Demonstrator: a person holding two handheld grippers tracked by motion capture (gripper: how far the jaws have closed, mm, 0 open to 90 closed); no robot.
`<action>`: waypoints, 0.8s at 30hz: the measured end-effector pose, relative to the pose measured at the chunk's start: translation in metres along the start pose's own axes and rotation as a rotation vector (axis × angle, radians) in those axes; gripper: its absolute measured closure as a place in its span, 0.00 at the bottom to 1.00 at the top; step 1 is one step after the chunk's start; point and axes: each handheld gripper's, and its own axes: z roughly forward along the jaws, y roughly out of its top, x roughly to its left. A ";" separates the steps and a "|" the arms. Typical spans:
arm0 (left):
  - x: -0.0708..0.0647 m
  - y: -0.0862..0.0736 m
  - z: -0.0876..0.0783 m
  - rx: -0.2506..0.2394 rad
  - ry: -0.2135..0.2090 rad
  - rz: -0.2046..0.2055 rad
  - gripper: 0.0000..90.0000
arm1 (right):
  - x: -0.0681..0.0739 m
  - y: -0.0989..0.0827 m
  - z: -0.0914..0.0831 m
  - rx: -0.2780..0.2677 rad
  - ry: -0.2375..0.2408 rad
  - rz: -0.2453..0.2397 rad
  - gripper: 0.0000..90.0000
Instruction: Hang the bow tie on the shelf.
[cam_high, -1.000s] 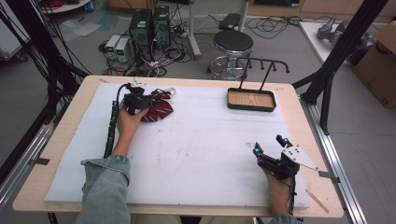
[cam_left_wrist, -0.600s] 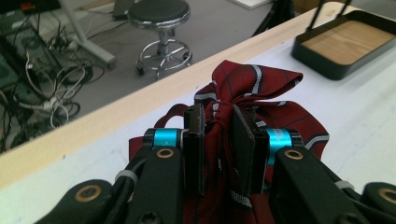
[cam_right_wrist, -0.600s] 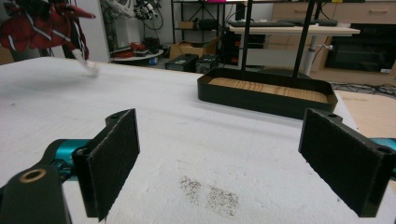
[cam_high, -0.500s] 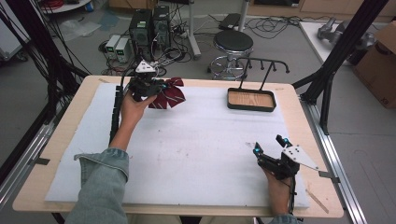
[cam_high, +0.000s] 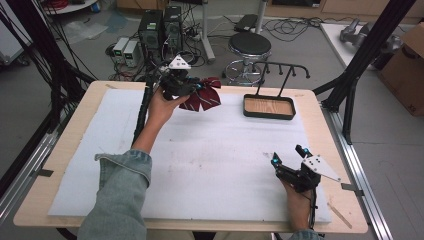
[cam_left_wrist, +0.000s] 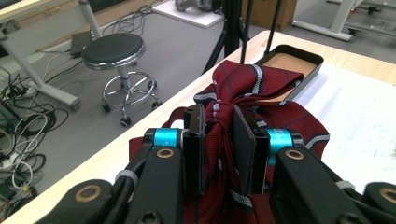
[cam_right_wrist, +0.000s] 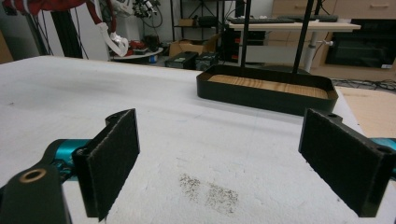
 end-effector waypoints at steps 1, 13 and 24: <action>-0.001 0.002 0.002 -0.003 -0.005 0.002 0.83 | 0.000 0.000 0.000 0.000 0.000 -0.002 0.13; -0.022 0.027 0.036 -0.062 -0.074 0.061 0.83 | 0.000 0.000 0.000 0.001 0.003 0.002 0.13; -0.028 0.034 0.058 -0.137 -0.135 0.001 0.83 | -0.001 0.000 0.000 -0.003 0.002 -0.002 0.13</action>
